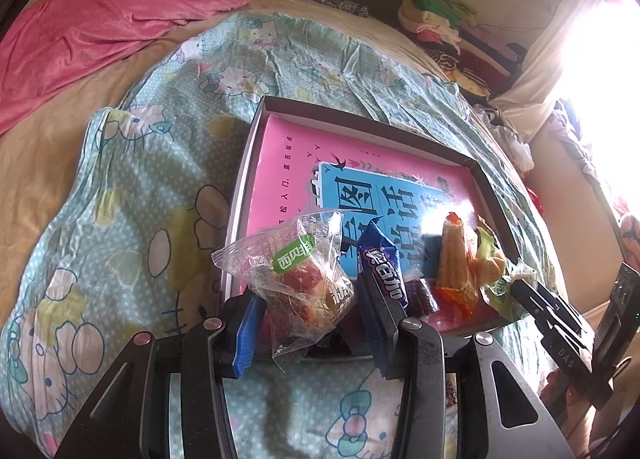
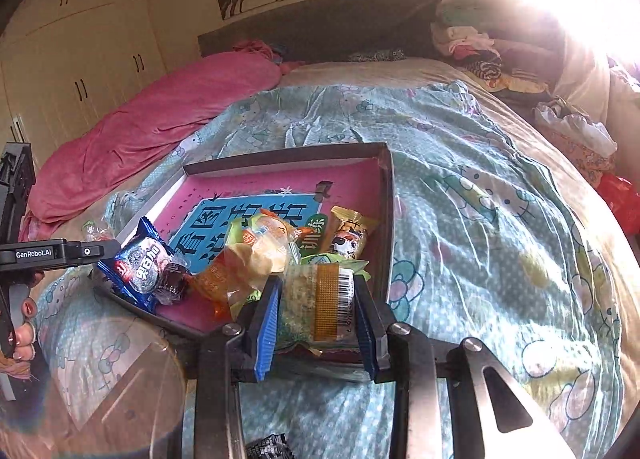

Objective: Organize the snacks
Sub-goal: 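Lower both snacks into the tray and open both tools, then withdraw both tools and move toward the green-labelled bag and black pea bag, then grasp the green-labelled bread bag with the left tool while the right grasps the black pea bag, then lift and carry both bags over the tray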

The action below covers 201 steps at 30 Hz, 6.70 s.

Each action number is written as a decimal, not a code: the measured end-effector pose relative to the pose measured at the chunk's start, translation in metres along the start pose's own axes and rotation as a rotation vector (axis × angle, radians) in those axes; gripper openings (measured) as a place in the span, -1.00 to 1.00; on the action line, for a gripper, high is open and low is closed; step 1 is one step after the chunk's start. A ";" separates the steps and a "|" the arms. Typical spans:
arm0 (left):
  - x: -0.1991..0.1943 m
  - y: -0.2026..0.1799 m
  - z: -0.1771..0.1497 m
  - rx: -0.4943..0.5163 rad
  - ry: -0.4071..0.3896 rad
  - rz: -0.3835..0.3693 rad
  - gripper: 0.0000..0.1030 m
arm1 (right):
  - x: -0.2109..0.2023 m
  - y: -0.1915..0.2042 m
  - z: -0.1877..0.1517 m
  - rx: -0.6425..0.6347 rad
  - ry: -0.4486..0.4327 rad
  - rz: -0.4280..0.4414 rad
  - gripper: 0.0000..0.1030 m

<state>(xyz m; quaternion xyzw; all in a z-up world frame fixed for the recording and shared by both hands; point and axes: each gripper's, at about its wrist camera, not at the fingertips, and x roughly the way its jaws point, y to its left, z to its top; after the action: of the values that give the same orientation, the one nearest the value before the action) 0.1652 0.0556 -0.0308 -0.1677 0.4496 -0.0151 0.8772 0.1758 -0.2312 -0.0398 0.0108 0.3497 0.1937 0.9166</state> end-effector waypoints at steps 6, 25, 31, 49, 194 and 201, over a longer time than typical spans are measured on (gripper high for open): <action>0.007 0.001 0.000 -0.002 0.020 0.006 -0.09 | 0.003 0.004 -0.002 -0.021 0.000 -0.016 -0.32; -0.002 0.001 -0.002 0.007 0.005 0.011 0.06 | -0.004 0.006 -0.001 -0.022 -0.027 -0.032 0.04; -0.011 0.000 -0.003 0.015 -0.019 0.008 0.19 | -0.014 0.002 0.000 -0.005 -0.053 -0.037 0.11; -0.041 -0.027 -0.011 0.107 -0.058 -0.052 0.44 | -0.052 0.009 0.002 0.007 -0.139 0.007 0.34; -0.025 -0.045 -0.019 0.111 -0.028 -0.078 0.12 | -0.031 0.026 -0.007 0.141 -0.012 0.276 -0.41; -0.018 -0.058 -0.015 0.134 -0.032 -0.070 0.12 | -0.028 0.024 0.001 0.131 -0.030 0.251 -0.41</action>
<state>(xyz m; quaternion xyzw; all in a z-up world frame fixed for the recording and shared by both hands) 0.1498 0.0003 -0.0064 -0.1244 0.4276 -0.0730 0.8924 0.1491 -0.2187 -0.0171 0.1172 0.3436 0.2835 0.8876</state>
